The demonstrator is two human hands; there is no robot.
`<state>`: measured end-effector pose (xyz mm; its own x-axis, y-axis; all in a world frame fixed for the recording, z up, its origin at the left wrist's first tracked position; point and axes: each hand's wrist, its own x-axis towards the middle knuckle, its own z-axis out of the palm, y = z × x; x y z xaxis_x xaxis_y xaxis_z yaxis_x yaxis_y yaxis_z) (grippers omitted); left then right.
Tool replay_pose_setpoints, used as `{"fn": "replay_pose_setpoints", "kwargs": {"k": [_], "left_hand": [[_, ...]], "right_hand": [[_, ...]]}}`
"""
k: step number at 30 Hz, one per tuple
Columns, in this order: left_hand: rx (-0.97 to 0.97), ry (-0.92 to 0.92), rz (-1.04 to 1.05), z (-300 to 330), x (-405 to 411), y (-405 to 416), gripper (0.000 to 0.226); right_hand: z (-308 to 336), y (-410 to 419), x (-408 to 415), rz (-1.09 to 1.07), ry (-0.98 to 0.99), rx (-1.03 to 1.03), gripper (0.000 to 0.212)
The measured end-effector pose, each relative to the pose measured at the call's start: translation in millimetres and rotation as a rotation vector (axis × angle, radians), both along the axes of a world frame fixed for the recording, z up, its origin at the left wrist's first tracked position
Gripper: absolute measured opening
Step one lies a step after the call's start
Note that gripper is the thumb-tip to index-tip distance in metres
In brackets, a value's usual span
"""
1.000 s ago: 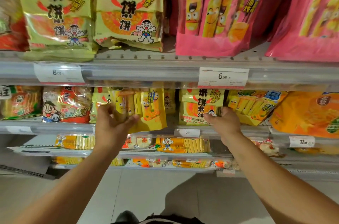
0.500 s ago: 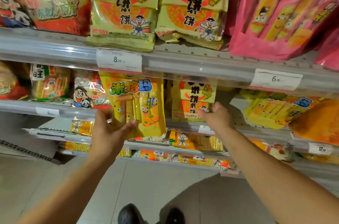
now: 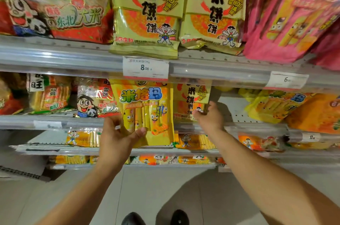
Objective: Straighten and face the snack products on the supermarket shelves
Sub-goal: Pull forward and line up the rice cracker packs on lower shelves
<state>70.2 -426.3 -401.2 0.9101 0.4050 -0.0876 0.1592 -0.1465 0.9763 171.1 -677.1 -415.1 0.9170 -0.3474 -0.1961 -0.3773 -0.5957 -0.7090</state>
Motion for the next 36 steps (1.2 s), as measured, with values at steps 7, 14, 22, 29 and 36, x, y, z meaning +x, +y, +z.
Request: {"fn": "replay_pose_setpoints", "kwargs": {"k": [7, 14, 22, 29, 36], "left_hand": [[0.024, 0.027, -0.222, 3.9, 6.3, -52.2, 0.07], [0.069, 0.096, -0.463, 2.3, 14.8, -131.6, 0.095], [0.084, 0.186, -0.496, 7.7, 44.6, -202.7, 0.057], [0.395, -0.026, -0.35, 29.5, 83.1, -233.9, 0.025], [0.445, -0.008, -0.281, 26.9, 101.5, -253.8, 0.015]], "right_hand": [[23.1, -14.0, -87.8, 0.06, -0.098, 0.637, 0.037], [22.6, -83.4, -90.7, 0.227, -0.133, 0.611, 0.027], [27.5, -170.0, -53.8, 0.227, -0.111, 0.538, 0.017], [37.1, -183.0, -8.5, 0.189, -0.193, 0.407, 0.015], [21.8, -178.7, 14.3, 0.142, -0.214, 0.346, 0.017]]}}
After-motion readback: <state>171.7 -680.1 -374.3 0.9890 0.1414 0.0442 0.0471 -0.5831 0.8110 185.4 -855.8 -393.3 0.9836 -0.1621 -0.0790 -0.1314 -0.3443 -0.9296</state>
